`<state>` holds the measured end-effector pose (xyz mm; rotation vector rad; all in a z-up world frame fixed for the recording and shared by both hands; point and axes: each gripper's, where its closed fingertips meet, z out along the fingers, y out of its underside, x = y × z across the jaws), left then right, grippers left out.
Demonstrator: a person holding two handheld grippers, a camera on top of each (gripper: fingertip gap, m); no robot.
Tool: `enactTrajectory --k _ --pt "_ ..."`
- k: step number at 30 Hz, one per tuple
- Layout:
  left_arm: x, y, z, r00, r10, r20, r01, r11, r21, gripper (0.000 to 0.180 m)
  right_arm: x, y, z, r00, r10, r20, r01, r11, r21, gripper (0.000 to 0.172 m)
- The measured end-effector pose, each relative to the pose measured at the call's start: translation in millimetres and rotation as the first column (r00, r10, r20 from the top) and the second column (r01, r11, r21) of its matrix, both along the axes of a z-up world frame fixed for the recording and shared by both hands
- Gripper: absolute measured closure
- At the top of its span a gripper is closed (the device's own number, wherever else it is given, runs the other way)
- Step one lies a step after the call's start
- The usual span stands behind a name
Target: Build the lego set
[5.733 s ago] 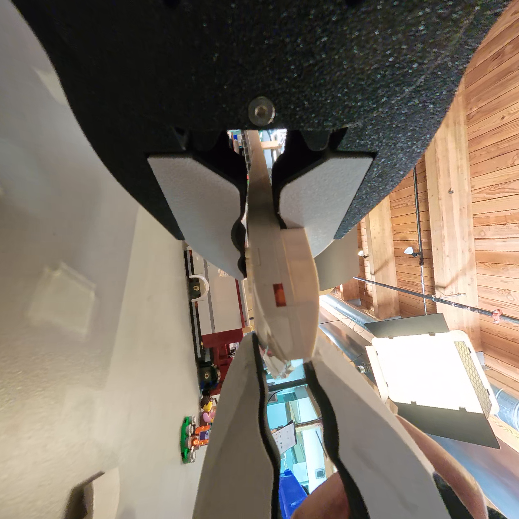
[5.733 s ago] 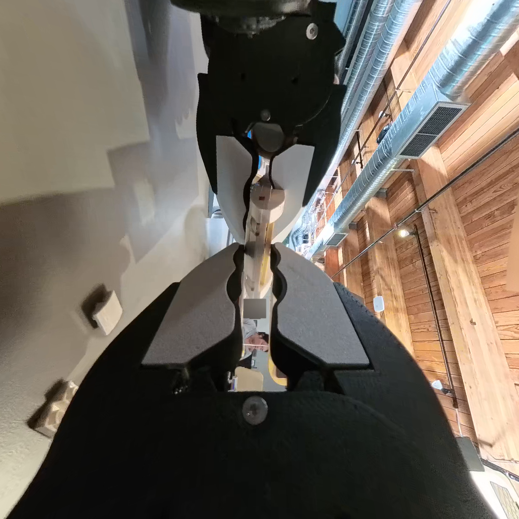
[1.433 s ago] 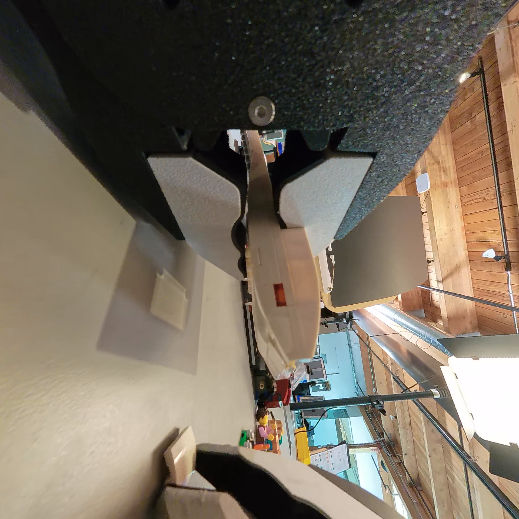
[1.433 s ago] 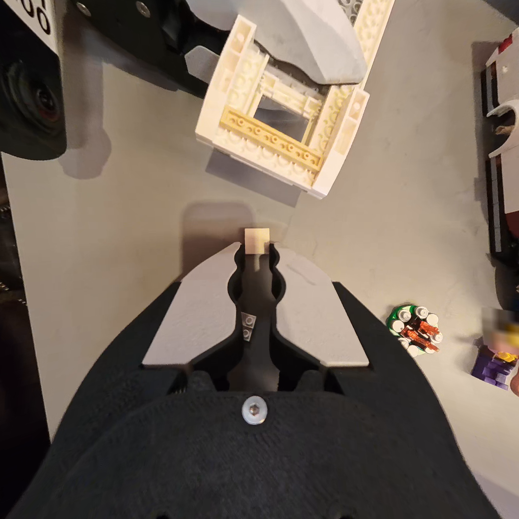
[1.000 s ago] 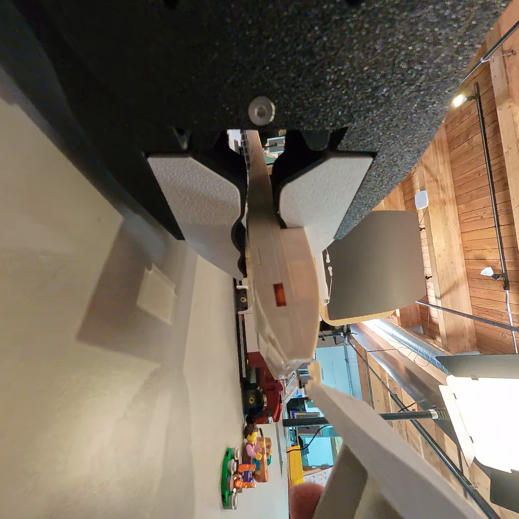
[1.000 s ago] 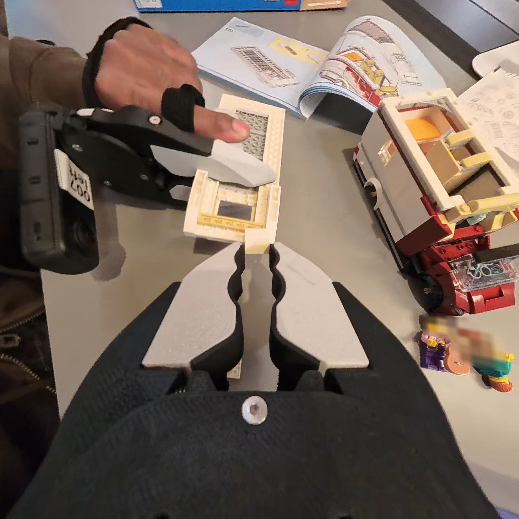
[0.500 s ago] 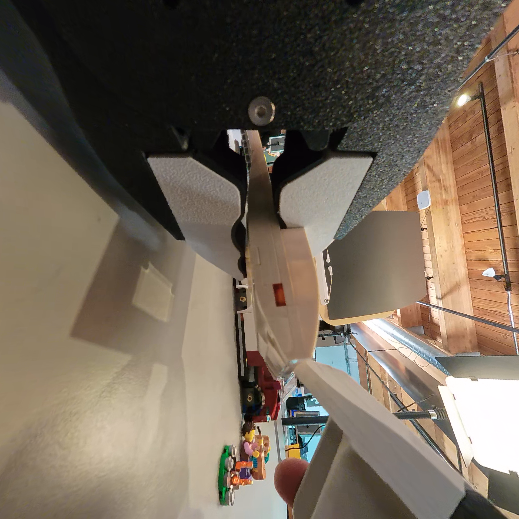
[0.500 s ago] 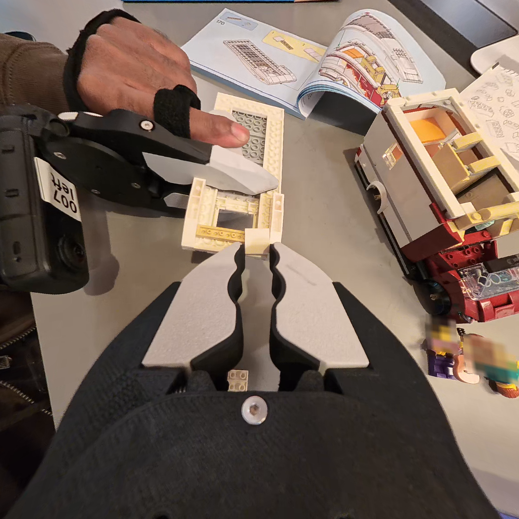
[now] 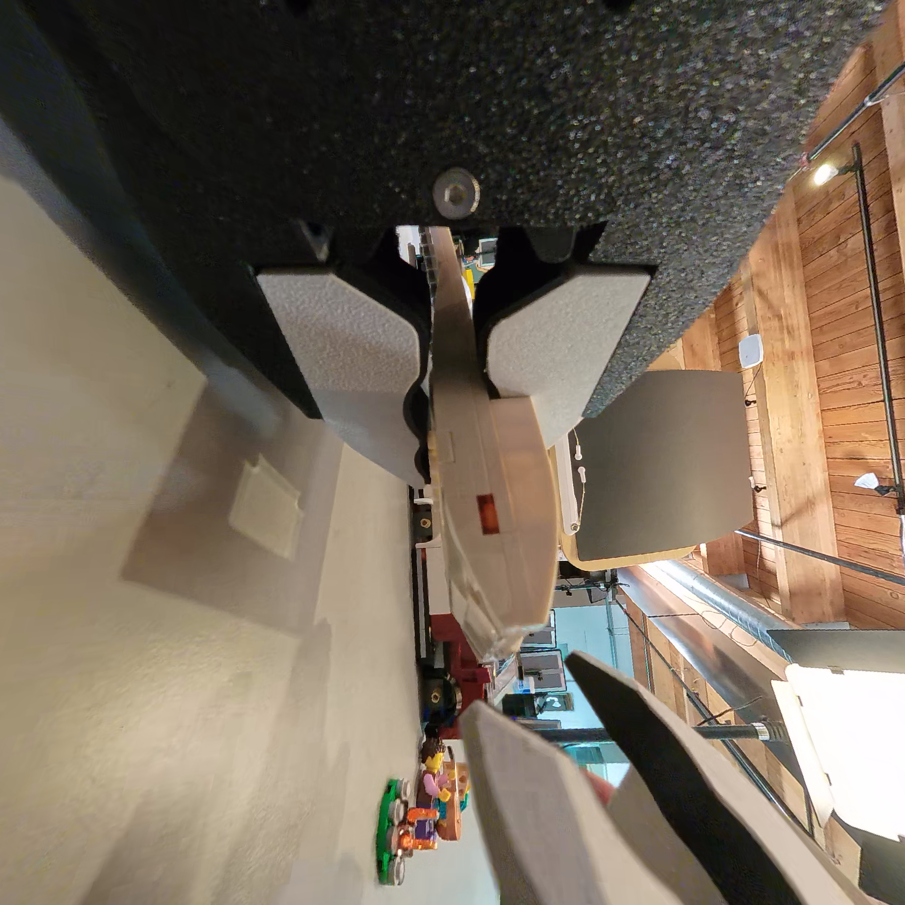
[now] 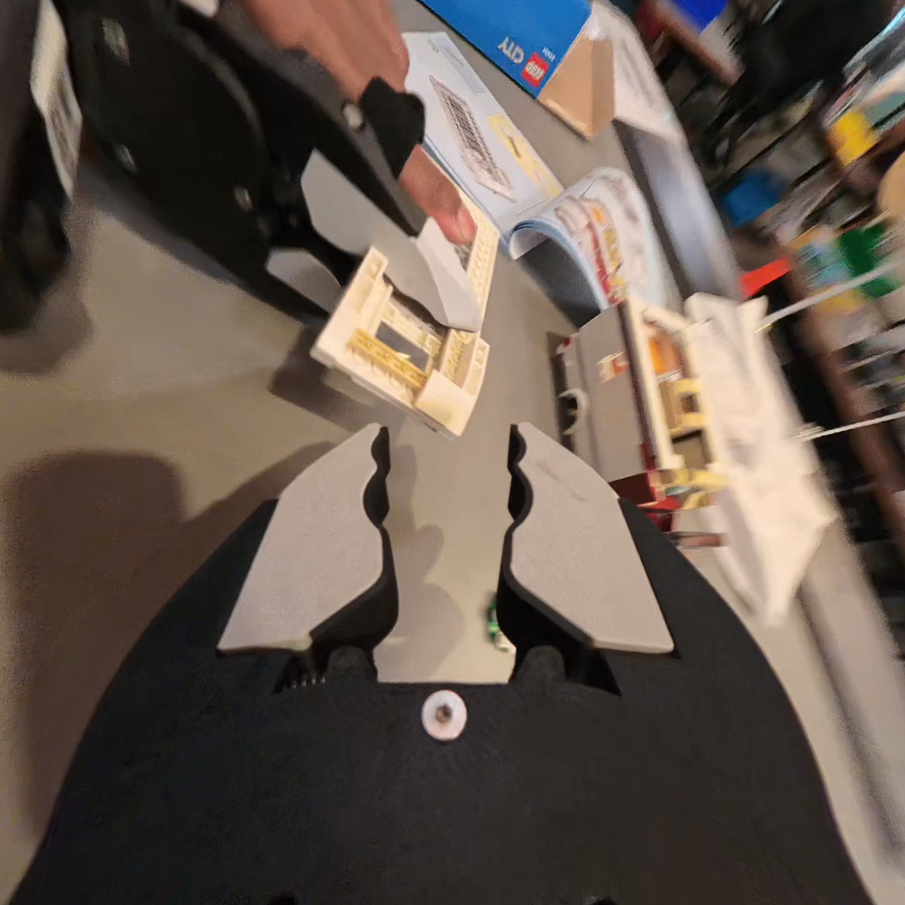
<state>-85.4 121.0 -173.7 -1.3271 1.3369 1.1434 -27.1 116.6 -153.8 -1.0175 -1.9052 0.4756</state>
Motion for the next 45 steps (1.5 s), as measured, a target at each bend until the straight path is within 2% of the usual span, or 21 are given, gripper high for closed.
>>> enactTrajectory --k 3,6,13,25,36,45 --pt "-0.2 0.1 1.2 1.000 0.000 0.014 0.000 1.000 0.002 0.165 -0.1 4.5 -1.4 0.995 0.082 -0.048 -0.066 0.958 0.278 0.122" --pt "-0.4 0.2 2.2 1.000 0.000 0.019 0.000 1.000 0.006 0.165 -2.6 2.8 -1.1 0.982 0.163 -0.095 -0.103 0.887 0.450 0.116" --pt "0.6 0.1 2.1 1.000 -0.005 0.025 0.005 1.000 0.004 0.166 -11.1 -8.6 2.0 0.951 0.271 -0.149 -0.110 0.746 0.657 0.121" --pt "3.1 -1.5 7.2 0.999 -0.016 0.036 0.015 1.000 0.020 0.166 -19.3 -14.1 2.8 0.943 0.290 -0.160 -0.073 0.653 0.754 0.151" --pt "3.7 -1.6 11.4 0.998 -0.019 0.059 0.017 0.999 0.030 0.166 -19.3 -16.0 7.8 0.947 0.282 -0.153 -0.055 0.614 0.787 0.153" --pt "2.4 -0.4 9.8 0.998 -0.009 0.060 0.008 1.000 0.022 0.166 -20.9 -15.2 6.4 0.962 0.246 -0.123 -0.057 0.615 0.786 0.154"
